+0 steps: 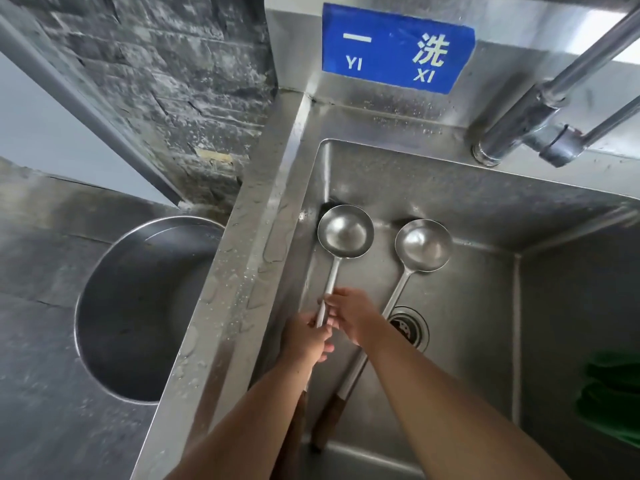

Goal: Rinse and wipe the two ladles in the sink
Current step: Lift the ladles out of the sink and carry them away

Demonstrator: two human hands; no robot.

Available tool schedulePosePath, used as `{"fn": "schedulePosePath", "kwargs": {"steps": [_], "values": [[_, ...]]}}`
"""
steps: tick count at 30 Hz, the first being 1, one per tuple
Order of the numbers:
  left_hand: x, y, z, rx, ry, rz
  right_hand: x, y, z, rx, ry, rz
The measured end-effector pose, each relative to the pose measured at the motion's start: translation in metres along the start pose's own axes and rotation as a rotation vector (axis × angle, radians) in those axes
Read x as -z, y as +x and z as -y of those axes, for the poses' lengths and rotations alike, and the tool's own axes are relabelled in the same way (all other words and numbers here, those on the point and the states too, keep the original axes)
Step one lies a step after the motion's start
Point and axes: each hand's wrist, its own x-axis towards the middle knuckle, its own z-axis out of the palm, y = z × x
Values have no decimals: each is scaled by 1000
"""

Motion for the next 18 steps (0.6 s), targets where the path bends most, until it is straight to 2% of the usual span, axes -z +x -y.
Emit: {"fn": "schedulePosePath", "kwargs": {"steps": [7,12,15,18], "values": [[6,-46,-20,-25,1,22,5,-52,17,14,13,-13],[16,-113,-38,-93,-14,17,18,-118,32,106,-29,18],[26,-162,-46,-126,8,-1,18,-159,38,154,-57,71],[39,-215,-44,-165,29,-99,8,-203,42,206,-104,199]]}}
